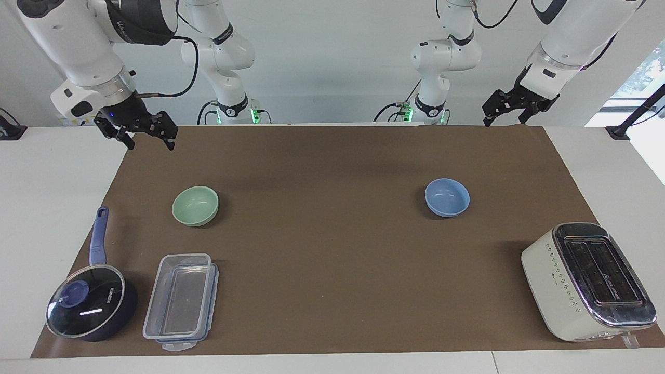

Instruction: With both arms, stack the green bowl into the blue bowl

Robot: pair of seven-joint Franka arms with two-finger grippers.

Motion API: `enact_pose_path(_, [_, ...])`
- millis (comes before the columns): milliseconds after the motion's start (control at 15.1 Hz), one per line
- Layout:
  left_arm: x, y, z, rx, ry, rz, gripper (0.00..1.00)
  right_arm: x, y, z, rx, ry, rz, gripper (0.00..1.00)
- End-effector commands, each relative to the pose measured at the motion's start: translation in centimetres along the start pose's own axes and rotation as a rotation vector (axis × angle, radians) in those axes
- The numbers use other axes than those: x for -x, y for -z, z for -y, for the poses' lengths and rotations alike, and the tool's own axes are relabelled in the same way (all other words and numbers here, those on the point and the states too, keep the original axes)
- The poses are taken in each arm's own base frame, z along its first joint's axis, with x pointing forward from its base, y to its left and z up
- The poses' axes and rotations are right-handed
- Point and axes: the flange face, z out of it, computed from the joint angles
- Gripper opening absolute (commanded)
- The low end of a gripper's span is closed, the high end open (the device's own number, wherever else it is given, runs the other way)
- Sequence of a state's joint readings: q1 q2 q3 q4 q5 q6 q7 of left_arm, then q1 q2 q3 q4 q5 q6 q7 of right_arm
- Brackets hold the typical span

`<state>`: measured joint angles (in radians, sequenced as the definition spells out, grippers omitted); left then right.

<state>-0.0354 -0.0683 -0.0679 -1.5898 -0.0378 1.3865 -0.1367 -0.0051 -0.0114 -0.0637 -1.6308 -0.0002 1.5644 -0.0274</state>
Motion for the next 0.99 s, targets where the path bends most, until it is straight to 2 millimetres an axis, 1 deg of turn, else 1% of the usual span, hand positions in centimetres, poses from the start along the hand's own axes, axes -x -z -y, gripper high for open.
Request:
enact_pose_path(0, [-0.4,0.2,-0.5,0.012,-0.006,-0.017,1.0,0.1,0.4,0.0,0.018,0.007,0.004,1.0])
enact_pose_path(265, [-0.4,0.2,-0.2,0.013,-0.008,-0.021,1.0,0.1,0.4,-0.1,0.018,0.006,0.004,1.0])
enact_pose_path(596, [-0.1,0.2,-0.4,0.013,-0.003,-0.018,1.0,0.1,0.4,-0.1,0.018,0.006,0.002,1.0])
enact_pose_path(795, [0.1,-0.5,-0.3,0.015,-0.002,-0.03,1.0,0.1,0.4,-0.2,0.018,0.004,0.002,1.0])
enact_pose_path(927, [0.0,-1.6,-0.3,0.018,0.0,-0.058,1.0,0.1,0.4,-0.2,0.018,0.004,0.004,1.0])
